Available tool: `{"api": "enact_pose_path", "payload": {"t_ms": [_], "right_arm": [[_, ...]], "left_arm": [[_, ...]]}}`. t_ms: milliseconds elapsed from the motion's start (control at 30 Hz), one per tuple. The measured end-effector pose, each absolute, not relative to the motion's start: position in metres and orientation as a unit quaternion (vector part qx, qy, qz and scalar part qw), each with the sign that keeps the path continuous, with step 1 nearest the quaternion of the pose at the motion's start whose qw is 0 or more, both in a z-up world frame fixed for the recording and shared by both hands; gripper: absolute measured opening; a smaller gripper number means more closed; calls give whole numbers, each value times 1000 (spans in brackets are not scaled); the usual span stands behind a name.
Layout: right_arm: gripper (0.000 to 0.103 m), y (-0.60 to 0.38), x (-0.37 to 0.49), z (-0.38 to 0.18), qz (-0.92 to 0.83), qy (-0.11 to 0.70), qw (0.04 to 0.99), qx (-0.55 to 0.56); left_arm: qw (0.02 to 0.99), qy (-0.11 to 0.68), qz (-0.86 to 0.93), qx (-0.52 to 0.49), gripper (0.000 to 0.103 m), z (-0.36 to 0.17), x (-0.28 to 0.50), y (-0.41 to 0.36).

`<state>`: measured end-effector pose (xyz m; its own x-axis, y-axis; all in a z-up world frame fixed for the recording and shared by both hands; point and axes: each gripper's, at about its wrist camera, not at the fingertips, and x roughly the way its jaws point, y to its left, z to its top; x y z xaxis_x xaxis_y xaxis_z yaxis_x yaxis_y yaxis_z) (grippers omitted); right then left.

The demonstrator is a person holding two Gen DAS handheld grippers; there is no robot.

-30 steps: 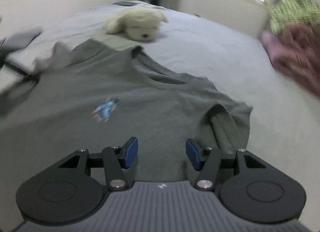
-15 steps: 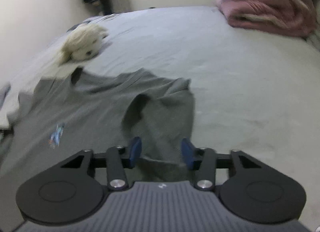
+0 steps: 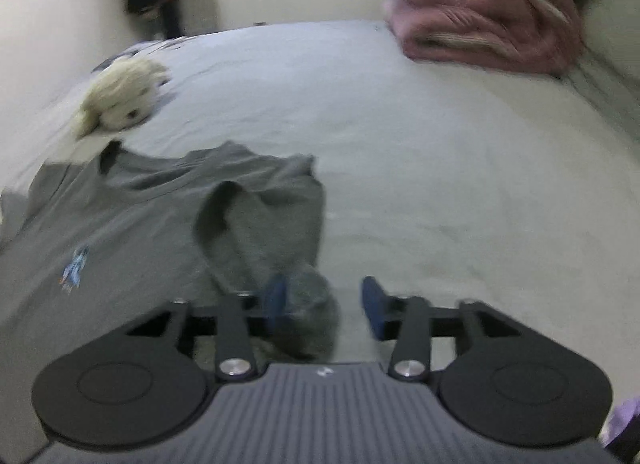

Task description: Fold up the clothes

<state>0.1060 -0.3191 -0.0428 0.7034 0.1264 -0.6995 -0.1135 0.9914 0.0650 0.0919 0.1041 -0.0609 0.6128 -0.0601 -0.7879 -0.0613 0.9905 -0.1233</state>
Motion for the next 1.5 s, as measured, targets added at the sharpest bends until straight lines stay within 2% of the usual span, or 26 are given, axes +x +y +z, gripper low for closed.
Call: {"api": "enact_pose_path", "payload": {"t_ms": [67,100,133,167,267,333,600,733,800,833,900,1033,1067,1233,1333,1500], "right_arm": [[49,-326,110,-46,55,383,922,28],[44,-330,112,-48,50,385,921,38],[15,-333,113,-49,43,386,920,46],[8,-335,110,-47,29,382,923,45],[7,-341,101,-41,-13,371,928,45],[3,-345,96,-37,-41,362,930,45],[1,-362,80,-32,-147,350,924,38],[4,-370,86,-33,-112,359,923,87],[18,-372,93,-24,-100,334,931,112],[33,-374,100,-20,-92,327,932,127],[49,-372,116,-13,-68,322,933,144],[50,-341,150,-7,-13,333,941,53],[50,-331,158,-10,0,339,941,22],[50,-303,193,-23,50,352,930,-93],[50,-306,200,-28,65,356,927,-98],[50,-310,198,-23,106,343,927,-107]], "left_arm": [[895,440,0,-70,44,-61,92,104],[895,440,0,-70,44,-61,91,105],[896,439,0,-69,44,-61,91,104],[896,439,0,-68,44,-62,91,104],[896,439,0,-64,44,-62,91,102],[896,439,0,-63,44,-62,92,102],[897,439,0,-58,44,-63,92,101],[897,439,1,-58,44,-62,92,102],[896,439,0,-65,44,-61,93,104],[896,438,-1,-69,44,-60,93,106],[902,425,4,-72,45,-53,92,110],[921,384,18,-53,68,-37,94,121],[922,382,12,-57,72,-35,98,125],[931,364,-9,-32,74,-19,132,136],[939,343,-15,9,82,-14,168,144],[939,336,-69,6,82,-15,213,154]]}}
